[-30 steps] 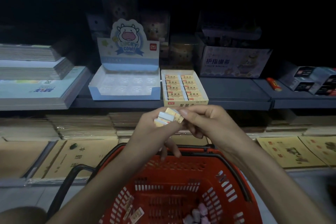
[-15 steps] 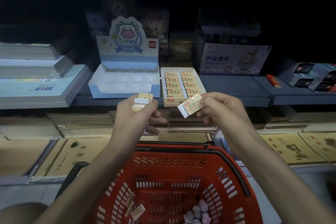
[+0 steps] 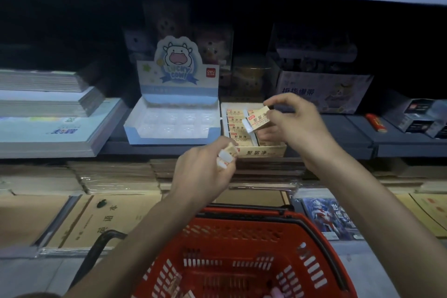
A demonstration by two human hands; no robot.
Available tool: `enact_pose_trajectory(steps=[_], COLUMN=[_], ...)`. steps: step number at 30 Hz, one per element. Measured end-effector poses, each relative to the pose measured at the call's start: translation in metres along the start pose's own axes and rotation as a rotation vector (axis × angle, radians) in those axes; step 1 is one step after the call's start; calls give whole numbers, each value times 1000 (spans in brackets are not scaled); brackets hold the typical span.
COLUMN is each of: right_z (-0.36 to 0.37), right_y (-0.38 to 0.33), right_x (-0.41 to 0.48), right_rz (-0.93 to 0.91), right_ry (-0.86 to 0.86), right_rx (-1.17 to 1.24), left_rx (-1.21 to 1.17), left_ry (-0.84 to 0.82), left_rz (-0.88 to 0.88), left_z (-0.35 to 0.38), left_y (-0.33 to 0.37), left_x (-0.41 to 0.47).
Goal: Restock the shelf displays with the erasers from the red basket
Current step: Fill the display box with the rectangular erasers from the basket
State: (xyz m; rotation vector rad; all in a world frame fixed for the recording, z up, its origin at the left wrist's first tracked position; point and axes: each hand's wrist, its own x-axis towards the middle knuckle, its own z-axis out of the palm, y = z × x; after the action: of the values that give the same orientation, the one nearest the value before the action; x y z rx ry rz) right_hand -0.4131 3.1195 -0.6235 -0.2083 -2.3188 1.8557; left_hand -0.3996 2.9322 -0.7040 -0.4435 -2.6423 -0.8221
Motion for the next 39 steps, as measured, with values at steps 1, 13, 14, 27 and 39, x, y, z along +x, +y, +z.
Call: enact_pose_trajectory(steps=[1,13,14,27,39], right_z=[2,19,20,38,45], right_y=[-1,8,8,24,21], right_x=[7,47,46,62,52], right_rz=[30,-37,-87,-321,-407], right_ry=[-28,-128,-120,55,51], right_rx=[-10,-466,-542,-746,-907], left_rx=[-19,-153,-157,-154,-179], left_ry=[18,20,21,13,39], left_rz=[14,94,94,100,48], left_z=[1,2,1,-2,-1], left_y=[-2,-6,-7,-2,2], left_x=[2,-9,-9,-23,-26])
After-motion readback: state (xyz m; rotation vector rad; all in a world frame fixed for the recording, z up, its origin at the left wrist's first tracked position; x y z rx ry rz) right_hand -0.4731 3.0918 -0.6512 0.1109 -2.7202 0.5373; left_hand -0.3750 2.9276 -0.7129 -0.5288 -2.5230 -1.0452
